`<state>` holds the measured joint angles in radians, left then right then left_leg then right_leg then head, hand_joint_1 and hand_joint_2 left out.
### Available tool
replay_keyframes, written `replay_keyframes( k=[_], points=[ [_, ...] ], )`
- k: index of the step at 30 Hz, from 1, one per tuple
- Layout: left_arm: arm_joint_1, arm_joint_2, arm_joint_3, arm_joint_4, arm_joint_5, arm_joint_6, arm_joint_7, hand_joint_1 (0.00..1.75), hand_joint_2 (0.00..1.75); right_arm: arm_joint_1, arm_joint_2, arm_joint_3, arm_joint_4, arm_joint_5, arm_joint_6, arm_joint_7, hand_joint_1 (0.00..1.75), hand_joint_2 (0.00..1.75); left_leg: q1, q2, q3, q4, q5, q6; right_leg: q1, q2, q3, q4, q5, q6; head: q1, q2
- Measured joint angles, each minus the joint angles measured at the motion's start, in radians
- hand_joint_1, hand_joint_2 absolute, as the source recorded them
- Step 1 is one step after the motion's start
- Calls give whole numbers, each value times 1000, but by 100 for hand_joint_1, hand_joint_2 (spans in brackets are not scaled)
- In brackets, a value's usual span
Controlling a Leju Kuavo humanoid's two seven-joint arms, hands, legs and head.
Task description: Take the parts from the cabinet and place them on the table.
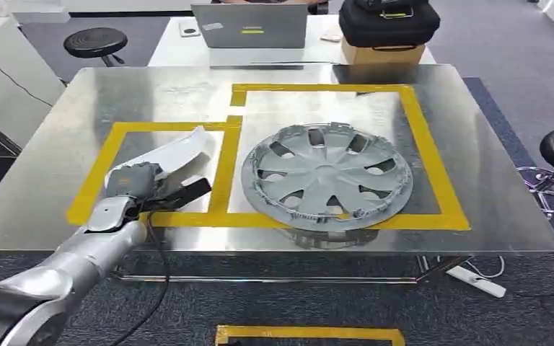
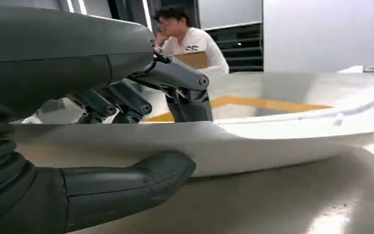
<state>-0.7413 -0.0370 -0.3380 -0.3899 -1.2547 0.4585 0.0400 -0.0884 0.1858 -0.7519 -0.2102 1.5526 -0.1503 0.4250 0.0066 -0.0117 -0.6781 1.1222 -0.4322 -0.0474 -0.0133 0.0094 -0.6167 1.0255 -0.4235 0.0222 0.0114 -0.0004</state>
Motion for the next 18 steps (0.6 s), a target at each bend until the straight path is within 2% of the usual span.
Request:
replay_keyframes(
  k=[1,2,3,4,6,7,8,10,11,12,13,14,16,17,18],
  points=[
    [-1,-1,0,0,0,-9,-5,175,175,-1,0,0,0,0,0,-1,0,175,3,3,42,-74,24,-3,3,0,1,1,-2,7,0,0],
    [-4,-2,0,0,-1,-17,-5,175,175,-3,-1,0,0,0,0,-2,0,175,4,3,61,-117,12,-2,12,1,-5,12,-7,16,-5,0],
    [-3,-5,0,0,-5,-26,-5,175,175,-5,-1,0,0,0,0,-2,0,175,4,-3,57,-110,14,13,11,1,-5,5,-5,18,2,0],
    [-2,-4,0,1,-10,-28,-5,0,175,-5,-1,0,0,0,1,-2,0,0,2,-3,56,-110,12,18,11,2,-3,1,-4,23,2,0],
    [-2,-6,0,1,-18,-28,0,0,175,-5,-2,0,0,0,1,1,0,0,4,-2,57,-112,16,34,7,1,-1,-1,-3,32,2,0],
    [-2,-6,1,1,-21,-27,5,0,175,-5,-2,0,0,0,1,1,0,0,5,-1,58,-113,18,40,6,0,-11,15,-17,37,4,0],
    [-3,-6,2,1,-24,-22,7,0,175,-5,-2,0,0,0,1,2,0,0,5,-1,58,-113,19,47,6,-2,-31,61,-51,40,9,0],
    [-1,-7,2,1,-29,-10,7,0,175,-6,-2,0,0,0,1,2,0,0,2,-1,57,-113,18,52,6,-2,-105,227,-129,43,9,0],
    [2,-6,2,1,-30,-3,3,0,175,-6,-2,0,0,0,2,2,0,0,1,-1,56,-113,18,52,6,-2,-140,301,-155,44,10,0],
    [4,-6,3,1,-29,4,-7,0,175,-6,-2,0,0,0,2,2,0,0,-1,-1,57,-113,18,52,6,-2,-154,326,-155,43,9,0],
    [5,-6,5,1,-27,8,-17,0,175,-6,-2,0,0,0,2,2,0,0,-1,-2,57,-112,18,52,7,-2,-141,299,-130,41,9,0],
    [5,-6,8,0,-22,12,-28,0,175,-6,-2,0,0,0,2,2,0,0,-1,-2,58,-112,18,52,7,-2,-110,233,-90,38,10,0],
    [4,-6,19,0,-19,21,-44,0,175,-7,-2,0,0,0,1,2,0,0,-1,-3,63,-112,15,48,7,-2,-14,47,-7,31,10,0],
    [3,-6,25,0,-18,28,-49,0,175,-10,-2,0,0,0,1,2,0,0,-7,-2,61,-111,15,42,11,-1,8,10,-21,30,9,0],
    [2,-5,29,-2,-15,36,-55,0,175,-11,-2,0,0,0,1,0,0,0,-7,-3,59,-108,16,36,10,0,7,7,-13,25,7,0]
  ],
)
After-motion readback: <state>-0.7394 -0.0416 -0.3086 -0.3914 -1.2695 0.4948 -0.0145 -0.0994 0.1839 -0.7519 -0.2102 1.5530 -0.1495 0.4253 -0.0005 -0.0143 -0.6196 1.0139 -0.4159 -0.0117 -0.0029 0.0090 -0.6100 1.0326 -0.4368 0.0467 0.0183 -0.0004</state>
